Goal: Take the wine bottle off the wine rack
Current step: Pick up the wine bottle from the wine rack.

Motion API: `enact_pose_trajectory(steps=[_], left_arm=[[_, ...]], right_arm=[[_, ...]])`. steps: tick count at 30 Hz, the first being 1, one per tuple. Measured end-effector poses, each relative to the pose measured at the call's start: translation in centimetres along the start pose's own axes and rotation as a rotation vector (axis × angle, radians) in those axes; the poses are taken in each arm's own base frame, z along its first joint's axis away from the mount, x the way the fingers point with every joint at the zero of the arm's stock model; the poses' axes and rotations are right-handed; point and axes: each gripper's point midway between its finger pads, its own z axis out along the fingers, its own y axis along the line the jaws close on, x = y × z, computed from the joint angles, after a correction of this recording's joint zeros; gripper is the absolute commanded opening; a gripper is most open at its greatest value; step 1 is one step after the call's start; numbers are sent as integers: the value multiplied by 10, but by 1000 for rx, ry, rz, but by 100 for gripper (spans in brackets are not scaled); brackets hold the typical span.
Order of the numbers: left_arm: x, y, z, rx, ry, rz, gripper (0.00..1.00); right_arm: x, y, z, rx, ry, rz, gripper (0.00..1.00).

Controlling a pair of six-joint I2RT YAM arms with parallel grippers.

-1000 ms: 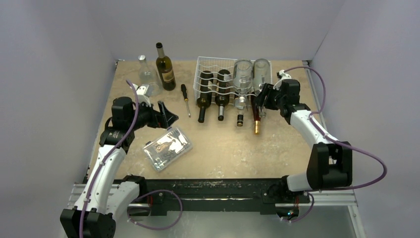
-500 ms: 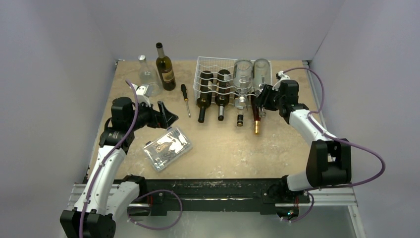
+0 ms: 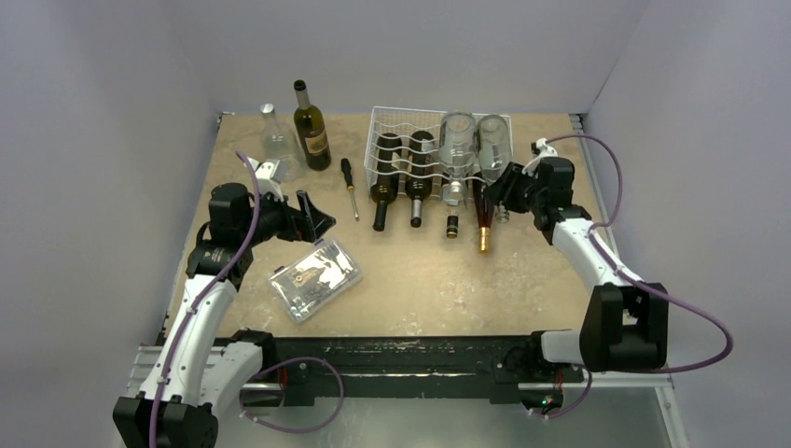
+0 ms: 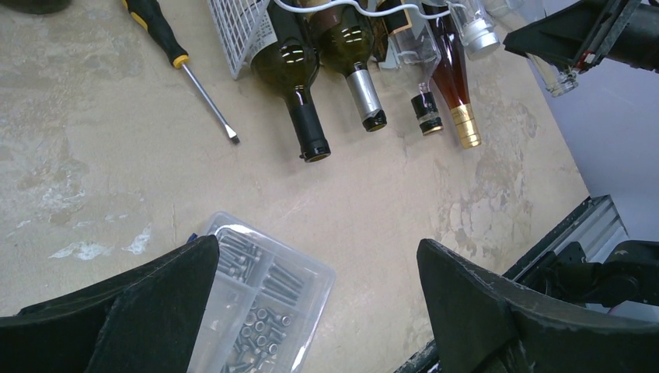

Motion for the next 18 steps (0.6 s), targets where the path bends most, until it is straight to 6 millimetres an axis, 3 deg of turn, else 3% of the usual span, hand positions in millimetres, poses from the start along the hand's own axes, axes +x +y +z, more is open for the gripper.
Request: enact_pose_trajectory(steps=[18], left_arm=[[0, 0, 0, 1, -1, 0, 100]], right_arm=[[5, 8, -30, -142, 8, 153, 0]])
